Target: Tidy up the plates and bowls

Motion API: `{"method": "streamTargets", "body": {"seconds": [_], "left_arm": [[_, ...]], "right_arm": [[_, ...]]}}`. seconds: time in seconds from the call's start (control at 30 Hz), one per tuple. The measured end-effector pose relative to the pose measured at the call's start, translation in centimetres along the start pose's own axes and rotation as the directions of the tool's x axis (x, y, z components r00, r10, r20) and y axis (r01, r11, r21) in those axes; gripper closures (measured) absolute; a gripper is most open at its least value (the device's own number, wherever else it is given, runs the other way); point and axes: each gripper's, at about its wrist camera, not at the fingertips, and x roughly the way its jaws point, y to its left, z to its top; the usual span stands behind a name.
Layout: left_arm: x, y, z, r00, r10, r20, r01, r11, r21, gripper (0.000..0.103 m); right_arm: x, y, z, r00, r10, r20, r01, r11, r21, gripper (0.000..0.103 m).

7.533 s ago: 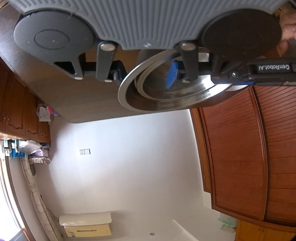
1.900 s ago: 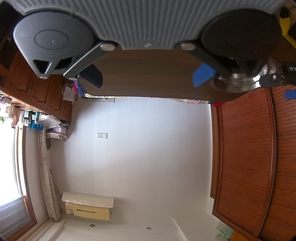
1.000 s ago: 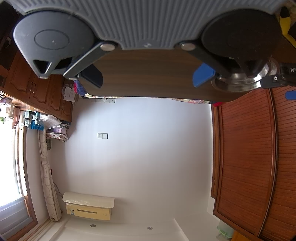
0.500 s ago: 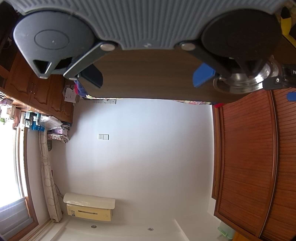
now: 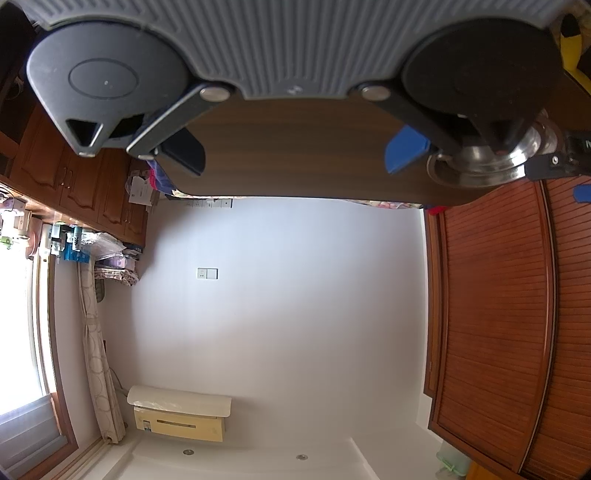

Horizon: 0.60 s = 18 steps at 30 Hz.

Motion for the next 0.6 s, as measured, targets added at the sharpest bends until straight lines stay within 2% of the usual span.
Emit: {"method": "streamTargets", "body": {"seconds": [0.6], "left_arm": [[0.06,-0.13,-0.1,1.0,0.002,0.001,-0.002,1.0,-0.003,0.0]], "right_arm": [[0.07,0.07,-0.1,1.0,-0.001,-0.002,0.001,1.0,0.006,0.0]]}}
